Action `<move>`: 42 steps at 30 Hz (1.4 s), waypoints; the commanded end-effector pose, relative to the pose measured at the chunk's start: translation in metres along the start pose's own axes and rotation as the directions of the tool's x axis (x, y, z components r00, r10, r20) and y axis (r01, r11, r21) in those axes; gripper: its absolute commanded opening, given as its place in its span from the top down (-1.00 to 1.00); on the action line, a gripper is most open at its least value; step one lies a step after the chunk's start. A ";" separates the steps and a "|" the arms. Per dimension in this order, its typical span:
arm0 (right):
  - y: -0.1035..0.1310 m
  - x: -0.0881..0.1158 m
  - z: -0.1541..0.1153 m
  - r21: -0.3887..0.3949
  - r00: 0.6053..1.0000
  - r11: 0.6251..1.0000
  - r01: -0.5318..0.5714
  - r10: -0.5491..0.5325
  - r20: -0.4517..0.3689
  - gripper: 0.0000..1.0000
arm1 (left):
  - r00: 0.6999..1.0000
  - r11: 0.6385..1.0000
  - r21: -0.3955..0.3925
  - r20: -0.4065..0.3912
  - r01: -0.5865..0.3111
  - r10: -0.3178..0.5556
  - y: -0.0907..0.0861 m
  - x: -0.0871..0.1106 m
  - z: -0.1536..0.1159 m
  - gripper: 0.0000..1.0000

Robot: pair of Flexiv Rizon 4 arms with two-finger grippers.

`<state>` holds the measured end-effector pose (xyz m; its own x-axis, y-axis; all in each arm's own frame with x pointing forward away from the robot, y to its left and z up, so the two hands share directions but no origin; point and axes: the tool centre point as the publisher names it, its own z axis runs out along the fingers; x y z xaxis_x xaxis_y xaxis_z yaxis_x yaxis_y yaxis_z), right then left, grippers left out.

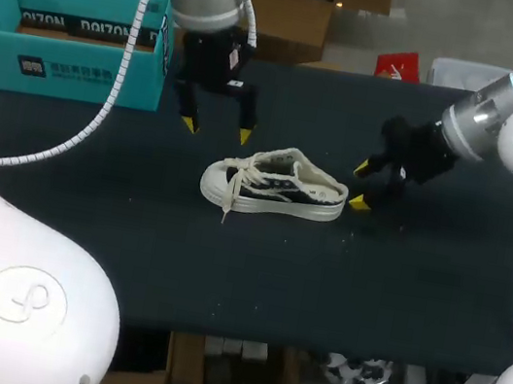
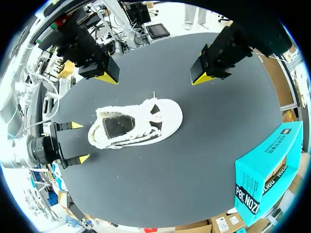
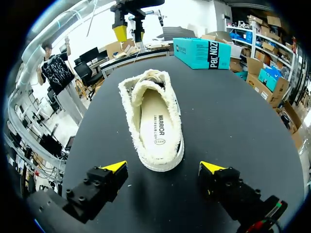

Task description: Open the shoe tongue, take the insole out of the shoe, put the insole back into the shoe, and pack the shoe into the shoebox

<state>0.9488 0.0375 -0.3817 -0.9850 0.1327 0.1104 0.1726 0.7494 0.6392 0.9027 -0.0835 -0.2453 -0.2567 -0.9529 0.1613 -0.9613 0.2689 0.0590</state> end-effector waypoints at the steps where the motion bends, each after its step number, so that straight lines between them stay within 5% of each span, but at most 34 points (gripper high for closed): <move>1: -0.006 0.008 0.007 -0.028 1.000 1.000 0.009 -0.009 0.024 -1.00 | 1.000 1.000 -0.010 0.024 -0.009 0.009 -0.002 0.012 0.004 -1.00; 23: 0.012 0.001 0.061 -0.115 0.998 0.991 0.065 -0.064 0.012 -1.00 | 0.999 0.998 -0.055 0.024 -0.043 0.045 -0.006 0.029 0.025 -1.00; 42: 0.012 -0.004 0.075 -0.193 0.997 0.978 0.074 -0.069 0.036 -1.00 | 0.999 0.998 -0.063 0.038 -0.031 0.033 -0.016 0.036 0.035 -1.00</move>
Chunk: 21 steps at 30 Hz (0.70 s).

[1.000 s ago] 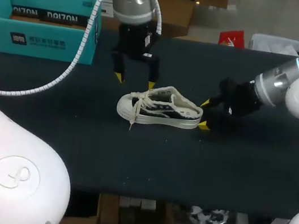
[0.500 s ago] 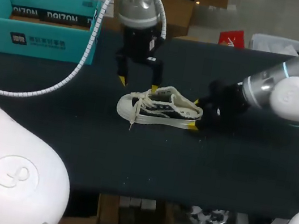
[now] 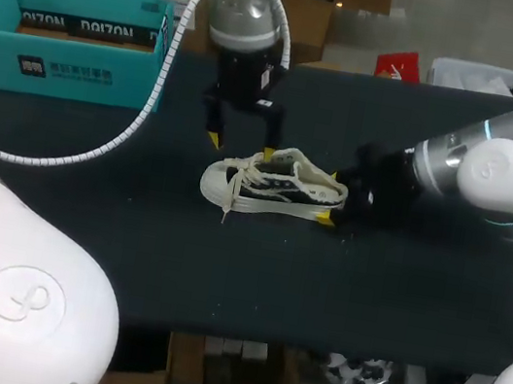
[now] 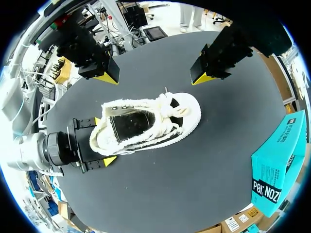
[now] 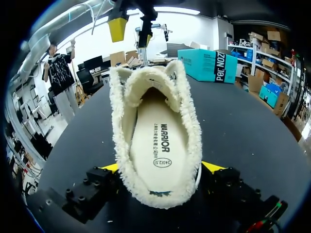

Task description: Open the shoe tongue, take the insole out of the shoe, put the insole back into the shoe, and pack the shoe into the shoebox

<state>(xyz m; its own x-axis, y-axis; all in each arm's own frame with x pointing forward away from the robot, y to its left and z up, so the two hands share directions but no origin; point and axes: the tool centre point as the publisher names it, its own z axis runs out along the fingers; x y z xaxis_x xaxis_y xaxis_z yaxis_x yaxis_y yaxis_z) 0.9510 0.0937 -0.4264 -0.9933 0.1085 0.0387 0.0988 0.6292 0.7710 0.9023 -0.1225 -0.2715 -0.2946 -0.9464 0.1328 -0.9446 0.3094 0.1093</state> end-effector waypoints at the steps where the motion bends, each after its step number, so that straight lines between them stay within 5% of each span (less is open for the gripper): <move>1: -0.003 -0.005 0.005 -0.017 1.000 1.000 0.004 -0.004 -0.003 -1.00 | 1.000 1.000 -0.007 0.008 0.005 -0.005 -0.005 0.003 0.004 -1.00; 21: 0.004 -0.003 0.010 -0.054 1.000 0.999 -0.007 0.008 0.015 -1.00 | 0.999 0.999 -0.004 0.009 0.038 -0.038 -0.011 0.002 0.010 -1.00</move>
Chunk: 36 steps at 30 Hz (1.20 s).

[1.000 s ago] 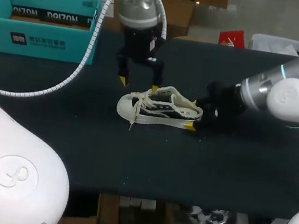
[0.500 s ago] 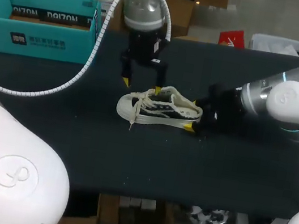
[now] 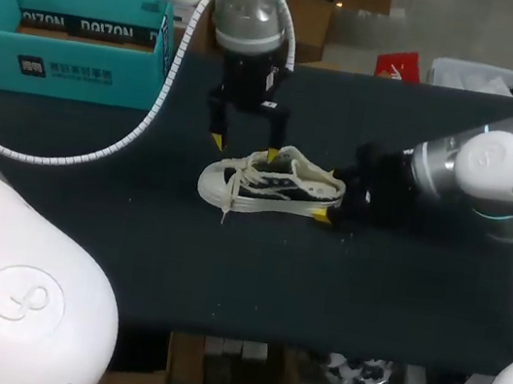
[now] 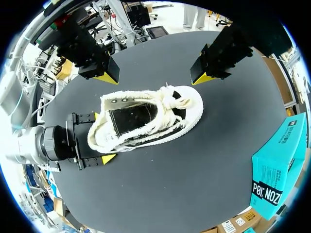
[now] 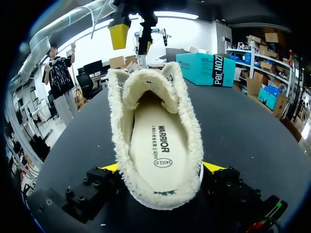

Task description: Open the shoe tongue, take the insole out of the shoe, put the insole back into the shoe, and pack the shoe into the shoebox

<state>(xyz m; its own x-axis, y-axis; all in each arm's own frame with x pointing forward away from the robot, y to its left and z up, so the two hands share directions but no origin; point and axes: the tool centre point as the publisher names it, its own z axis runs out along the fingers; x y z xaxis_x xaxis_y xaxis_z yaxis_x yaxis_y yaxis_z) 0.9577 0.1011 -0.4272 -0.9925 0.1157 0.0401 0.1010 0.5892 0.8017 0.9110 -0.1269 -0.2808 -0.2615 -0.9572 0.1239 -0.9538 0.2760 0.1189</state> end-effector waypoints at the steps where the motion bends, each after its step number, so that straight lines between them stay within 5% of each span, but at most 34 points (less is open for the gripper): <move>1: 0.000 0.003 0.003 -0.004 1.000 1.000 -0.003 0.003 0.011 -1.00 | 1.000 1.000 0.001 0.004 0.002 -0.002 -0.001 0.002 0.001 -1.00; 9: -0.003 0.002 0.004 -0.037 1.000 0.999 -0.003 0.003 0.002 -1.00 | 1.000 1.000 0.003 0.007 0.009 -0.009 -0.002 0.005 0.002 -1.00; 10: -0.003 0.002 0.004 -0.038 1.000 0.999 -0.003 0.003 0.003 0.44 | 1.000 1.000 0.003 0.008 0.011 -0.011 -0.003 0.006 0.002 -1.00; 11: -0.003 0.002 0.005 -0.038 1.000 0.999 -0.001 0.001 0.004 1.00 | 1.000 1.000 0.002 0.007 0.014 -0.014 -0.003 0.008 0.002 -1.00; 20: -0.006 0.001 0.006 -0.027 0.999 0.999 -0.028 0.029 0.031 1.00 | 0.993 0.997 0.027 0.084 0.077 -0.079 -0.004 0.032 -0.001 -1.00; 27: -0.006 0.001 0.006 -0.027 0.999 0.999 -0.028 0.029 0.031 1.00 | 0.982 0.991 -0.028 0.137 0.134 -0.129 -0.029 0.047 0.011 -1.00; 32: -0.006 0.001 0.006 -0.027 0.999 0.999 -0.028 0.029 0.031 1.00 | 0.970 0.982 -0.048 0.168 0.185 -0.175 -0.043 0.051 0.022 -0.65; 36: -0.006 0.001 0.006 -0.027 0.999 0.999 -0.028 0.029 0.031 1.00 | 0.963 0.976 -0.059 0.186 0.210 -0.195 -0.050 0.053 0.030 -0.70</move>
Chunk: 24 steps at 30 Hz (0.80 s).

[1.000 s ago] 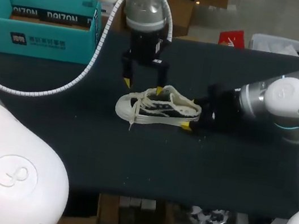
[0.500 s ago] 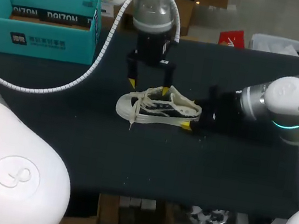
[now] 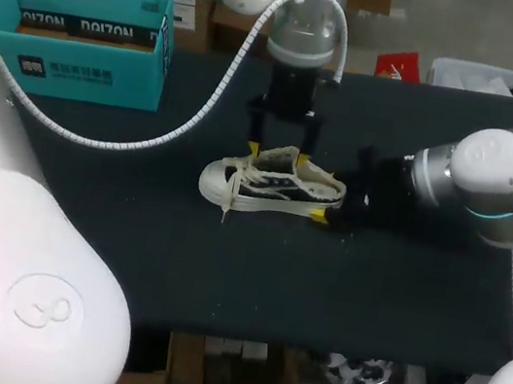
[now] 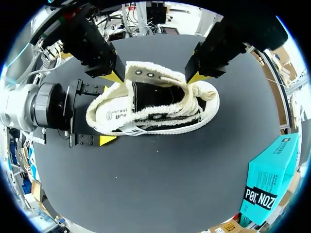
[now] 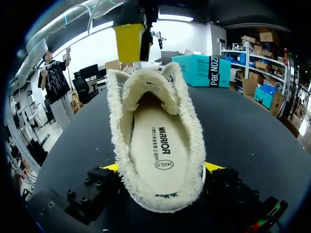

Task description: Open the shoe tongue, take the insole out of the shoe, put the insole back into the shoe, and pack the shoe into the shoebox

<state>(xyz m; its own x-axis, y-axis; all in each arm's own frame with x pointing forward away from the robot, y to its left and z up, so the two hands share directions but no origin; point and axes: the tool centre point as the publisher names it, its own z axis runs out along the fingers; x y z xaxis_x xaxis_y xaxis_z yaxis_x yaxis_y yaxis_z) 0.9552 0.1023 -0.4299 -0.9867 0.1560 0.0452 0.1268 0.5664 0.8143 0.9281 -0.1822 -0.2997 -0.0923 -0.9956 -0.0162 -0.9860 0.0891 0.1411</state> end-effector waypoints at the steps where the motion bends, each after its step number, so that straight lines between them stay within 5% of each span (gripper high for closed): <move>1: -0.004 -0.001 0.003 -0.003 1.000 1.000 0.000 0.000 0.001 1.00 | 0.997 0.998 -0.066 0.076 0.016 -0.011 -0.015 0.013 0.010 -0.72; 7: -0.004 -0.001 0.003 -0.003 1.000 1.000 0.000 0.000 0.001 1.00 | 0.993 0.996 -0.087 0.113 0.031 -0.021 -0.019 0.021 0.019 -0.49; 9: -0.004 -0.001 0.003 -0.003 1.000 1.000 0.000 0.000 0.001 1.00 | 0.991 0.995 -0.096 0.129 0.038 -0.025 -0.018 0.021 0.021 -0.07; 15: -0.004 -0.001 0.003 -0.003 1.000 1.000 0.000 0.000 0.001 1.00 | 0.989 0.993 -0.106 0.143 0.054 -0.038 -0.015 0.015 0.024 0.43; 17: -0.004 -0.001 0.003 -0.003 1.000 1.000 0.000 0.000 0.001 1.00 | 0.990 0.993 -0.104 0.138 0.056 -0.041 -0.014 0.012 0.023 1.00; 24: -0.004 -0.001 0.003 -0.003 1.000 1.000 0.000 0.000 0.001 1.00 | 0.997 0.998 -0.047 0.069 0.047 -0.044 -0.001 -0.001 0.013 1.00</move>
<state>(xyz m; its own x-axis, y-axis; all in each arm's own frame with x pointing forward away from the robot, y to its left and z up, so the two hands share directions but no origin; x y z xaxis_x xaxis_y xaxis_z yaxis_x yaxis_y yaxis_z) 0.9553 0.1027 -0.4298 -0.9868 0.1555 0.0445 0.1259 0.5656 0.8150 0.9401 -0.1939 -0.3192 -0.0675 -0.9879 -0.1400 -0.9717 0.0332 0.2339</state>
